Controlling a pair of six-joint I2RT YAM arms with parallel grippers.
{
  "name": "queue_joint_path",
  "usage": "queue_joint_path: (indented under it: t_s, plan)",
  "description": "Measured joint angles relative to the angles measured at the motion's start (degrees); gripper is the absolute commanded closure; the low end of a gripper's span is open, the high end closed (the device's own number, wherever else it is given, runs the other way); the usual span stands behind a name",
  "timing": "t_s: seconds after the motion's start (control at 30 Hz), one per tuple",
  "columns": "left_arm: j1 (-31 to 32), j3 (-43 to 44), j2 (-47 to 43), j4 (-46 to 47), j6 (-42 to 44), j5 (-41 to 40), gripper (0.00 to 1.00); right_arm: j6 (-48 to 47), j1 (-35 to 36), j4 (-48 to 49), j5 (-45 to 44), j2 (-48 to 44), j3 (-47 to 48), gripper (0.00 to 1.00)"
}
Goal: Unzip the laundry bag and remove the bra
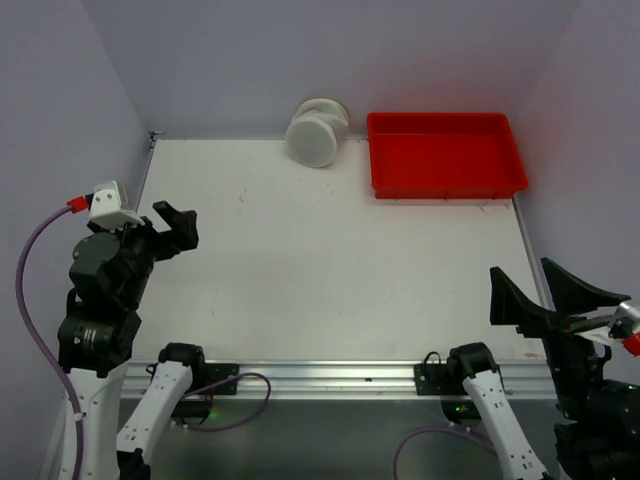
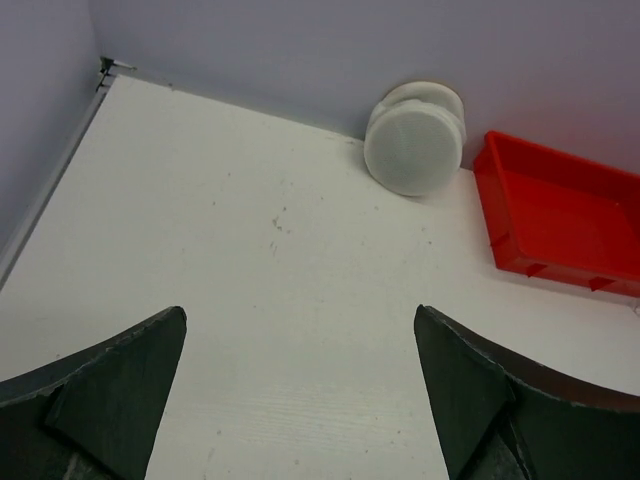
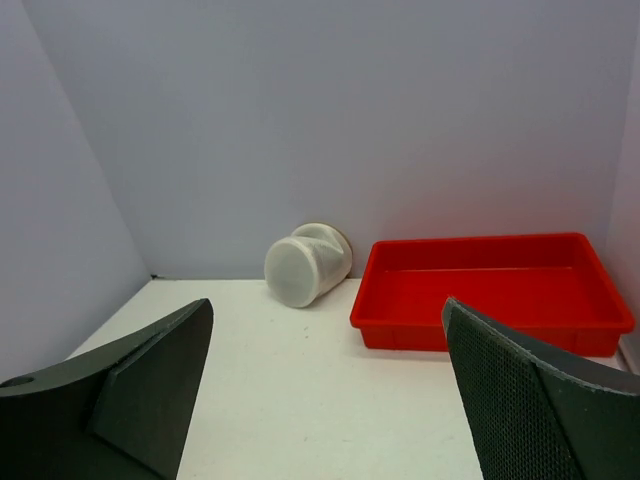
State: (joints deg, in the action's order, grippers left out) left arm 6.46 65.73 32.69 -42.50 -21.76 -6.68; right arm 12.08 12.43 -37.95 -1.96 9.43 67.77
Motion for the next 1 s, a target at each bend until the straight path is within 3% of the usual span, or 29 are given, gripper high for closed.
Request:
queue_joint_path:
  t_s: [0.33, 0.5, 0.77, 1.0]
  plan:
    - [0.0, -3.8, 9.2, 5.0, -1.9, 5.7, 0.0, 1.5, 0.0, 0.7, 1.2, 0.3, -4.8, 0.01]
    - [1.4, -3.9, 22.8, 12.2, -4.8, 8.6, 0.0, 3.5, 0.0, 1.6, 3.4, 1.8, -9.6, 0.01]
    - [16.7, 7.0, 46.6, 21.0, -11.8, -2.8, 0.0, 6.1, 0.0, 2.3, 6.1, 8.2, -13.3, 0.01]
    - [21.1, 24.0, 67.7, 29.4, -15.8, -12.6, 0.0, 7.6, 0.0, 5.0, 9.0, 8.6, -16.2, 0.01]
